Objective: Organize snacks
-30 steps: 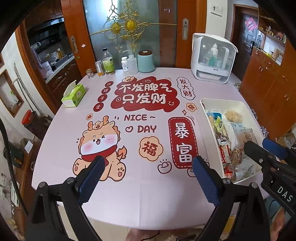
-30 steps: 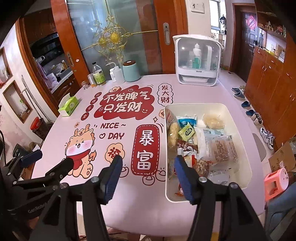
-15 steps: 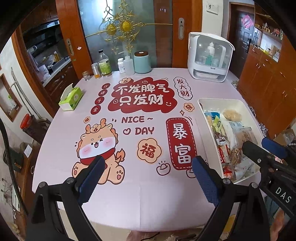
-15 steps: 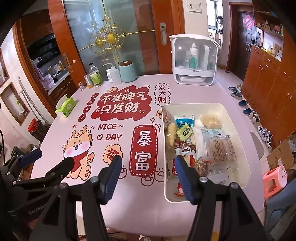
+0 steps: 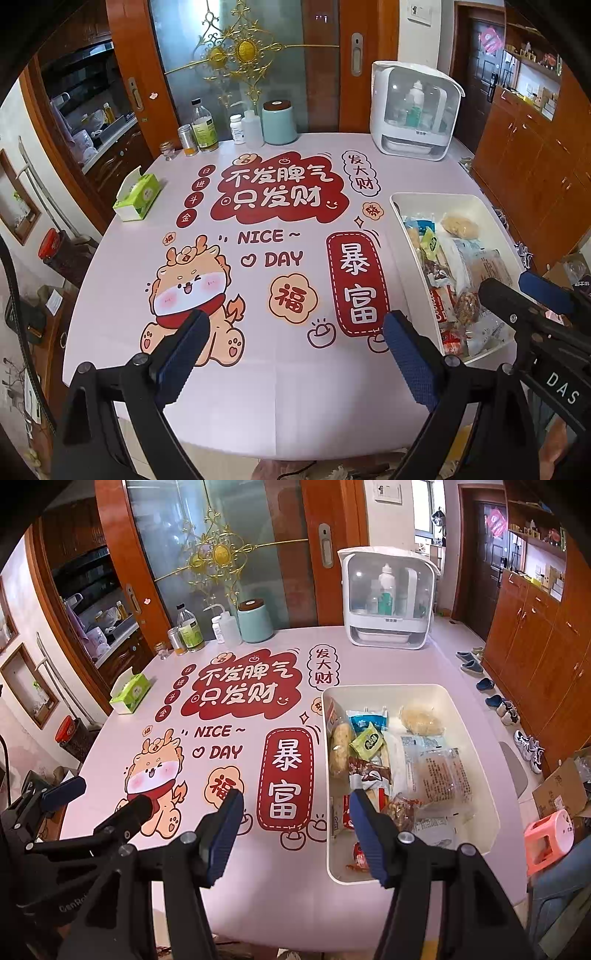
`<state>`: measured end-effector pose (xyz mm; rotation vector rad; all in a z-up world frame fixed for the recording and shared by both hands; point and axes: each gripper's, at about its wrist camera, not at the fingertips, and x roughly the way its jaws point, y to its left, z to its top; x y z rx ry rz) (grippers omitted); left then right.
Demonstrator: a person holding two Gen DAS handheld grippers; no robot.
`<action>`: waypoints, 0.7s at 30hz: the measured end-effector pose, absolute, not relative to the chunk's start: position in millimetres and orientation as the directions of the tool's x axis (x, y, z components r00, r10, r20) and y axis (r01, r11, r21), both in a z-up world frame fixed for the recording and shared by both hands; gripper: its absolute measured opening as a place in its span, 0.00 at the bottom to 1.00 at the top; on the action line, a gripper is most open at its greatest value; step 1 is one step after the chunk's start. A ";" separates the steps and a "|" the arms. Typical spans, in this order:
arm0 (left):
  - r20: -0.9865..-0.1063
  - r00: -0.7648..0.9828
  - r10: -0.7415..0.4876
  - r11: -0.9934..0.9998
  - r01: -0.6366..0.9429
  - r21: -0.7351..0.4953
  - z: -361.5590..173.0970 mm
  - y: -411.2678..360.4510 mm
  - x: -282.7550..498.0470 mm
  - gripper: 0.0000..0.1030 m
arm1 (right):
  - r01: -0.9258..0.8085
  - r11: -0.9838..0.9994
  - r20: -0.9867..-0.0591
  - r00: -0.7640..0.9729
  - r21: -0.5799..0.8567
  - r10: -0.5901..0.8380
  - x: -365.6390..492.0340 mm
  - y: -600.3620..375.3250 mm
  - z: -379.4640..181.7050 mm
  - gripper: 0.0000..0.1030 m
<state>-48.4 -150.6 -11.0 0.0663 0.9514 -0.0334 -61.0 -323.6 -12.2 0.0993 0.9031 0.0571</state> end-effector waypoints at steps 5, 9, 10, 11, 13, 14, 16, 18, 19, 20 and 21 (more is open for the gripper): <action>-0.815 0.579 0.000 0.997 0.062 0.044 -12.0 -152.9 -48.9 0.92 | -0.008 0.993 -0.782 0.616 0.115 0.095 -61.1 -324.2 -12.1 0.59; -0.815 0.580 0.001 0.997 0.061 0.045 -11.9 -153.1 -49.1 0.92 | -0.007 0.993 -0.781 0.617 0.116 0.096 -62.1 -325.3 -13.3 0.59; -0.815 0.580 0.001 0.997 0.061 0.045 -12.3 -154.0 -49.5 0.92 | -0.007 0.993 -0.782 0.616 0.116 0.095 -62.0 -325.4 -13.4 0.59; -0.815 0.580 -0.001 0.997 0.063 0.044 -11.8 -152.7 -49.0 0.92 | -0.006 0.993 -0.782 0.616 0.116 0.095 -62.0 -325.3 -13.3 0.58; -0.815 0.580 0.001 0.997 0.063 0.046 -12.4 -154.0 -49.3 0.92 | -0.007 0.993 -0.782 0.616 0.116 0.096 -62.0 -325.4 -13.3 0.59; -0.815 0.579 0.000 0.997 0.062 0.044 -11.7 -152.8 -49.0 0.92 | -0.007 0.993 -0.783 0.615 0.115 0.095 -62.0 -325.3 -13.4 0.59; -0.816 0.579 0.000 0.997 0.061 0.044 -12.3 -153.9 -49.3 0.92 | -0.006 0.993 -0.782 0.616 0.116 0.095 -62.2 -325.3 -13.3 0.59; -0.815 0.579 -0.001 0.997 0.064 0.044 -11.6 -152.2 -49.2 0.92 | -0.006 0.993 -0.782 0.616 0.116 0.095 -62.2 -325.2 -13.4 0.59; -0.816 0.578 -0.001 0.997 0.063 0.044 -12.4 -153.7 -49.5 0.92 | -0.006 0.993 -0.782 0.616 0.115 0.095 -62.3 -325.2 -13.4 0.59; -0.816 0.579 -0.001 0.997 0.064 0.044 -12.0 -153.1 -49.7 0.92 | -0.006 0.993 -0.782 0.616 0.116 0.095 -62.4 -325.3 -13.4 0.59; -0.815 0.579 -0.002 0.997 0.065 0.044 -12.0 -153.2 -49.8 0.92 | -0.006 0.993 -0.782 0.616 0.116 0.095 -62.3 -325.3 -13.4 0.58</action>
